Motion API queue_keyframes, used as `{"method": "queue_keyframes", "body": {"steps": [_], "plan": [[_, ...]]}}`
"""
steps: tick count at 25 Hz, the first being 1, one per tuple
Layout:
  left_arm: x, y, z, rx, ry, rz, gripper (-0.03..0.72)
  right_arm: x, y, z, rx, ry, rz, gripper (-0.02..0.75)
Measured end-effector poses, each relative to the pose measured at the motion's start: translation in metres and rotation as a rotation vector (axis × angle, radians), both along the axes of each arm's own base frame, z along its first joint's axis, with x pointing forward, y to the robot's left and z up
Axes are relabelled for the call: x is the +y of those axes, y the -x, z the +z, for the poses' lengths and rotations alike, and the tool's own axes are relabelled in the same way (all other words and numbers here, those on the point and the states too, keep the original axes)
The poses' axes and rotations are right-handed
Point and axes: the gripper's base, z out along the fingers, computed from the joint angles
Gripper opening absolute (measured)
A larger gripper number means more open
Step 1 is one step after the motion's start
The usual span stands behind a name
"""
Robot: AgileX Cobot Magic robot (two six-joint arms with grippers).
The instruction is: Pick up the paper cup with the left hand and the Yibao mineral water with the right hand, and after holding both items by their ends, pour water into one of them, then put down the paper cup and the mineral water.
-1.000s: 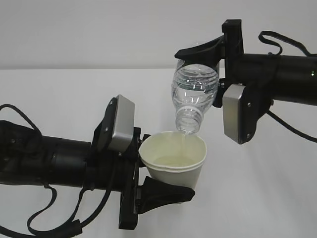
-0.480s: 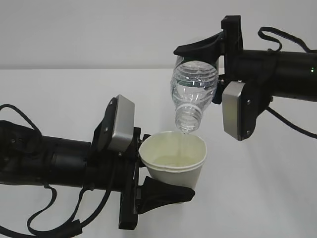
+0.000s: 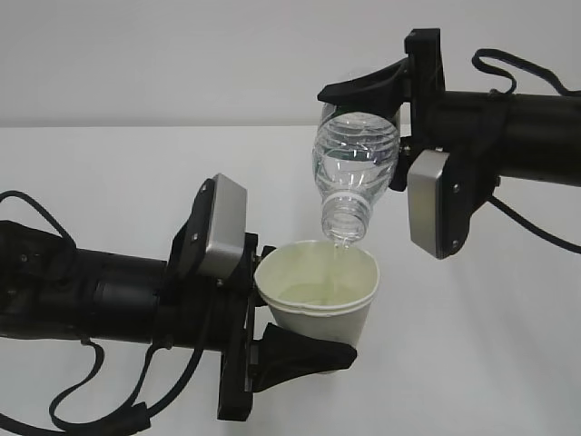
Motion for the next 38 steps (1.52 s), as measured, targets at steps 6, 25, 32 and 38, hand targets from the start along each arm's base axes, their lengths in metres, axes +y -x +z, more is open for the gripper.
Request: {"method": "queue_keyframes", "body": {"steps": [6, 25, 32, 38], "plan": [[0.0, 0.0, 0.0, 0.0, 0.0, 0.0, 0.429, 0.0, 0.0, 0.0, 0.0, 0.0, 0.001, 0.442], [0.0002, 0.0023, -0.0011, -0.009, -0.013, -0.028, 0.429, 0.0, 0.0001, 0.0, 0.0, 0.0, 0.001, 0.442], [0.0002, 0.0023, -0.0011, -0.009, -0.013, -0.028, 0.429, 0.0001, 0.0001, 0.0001, -0.001, -0.001, 0.002, 0.442], [0.0002, 0.0023, -0.0011, -0.009, -0.013, -0.028, 0.429, 0.0001, 0.0001, 0.0001, -0.001, -0.001, 0.002, 0.442]]}}
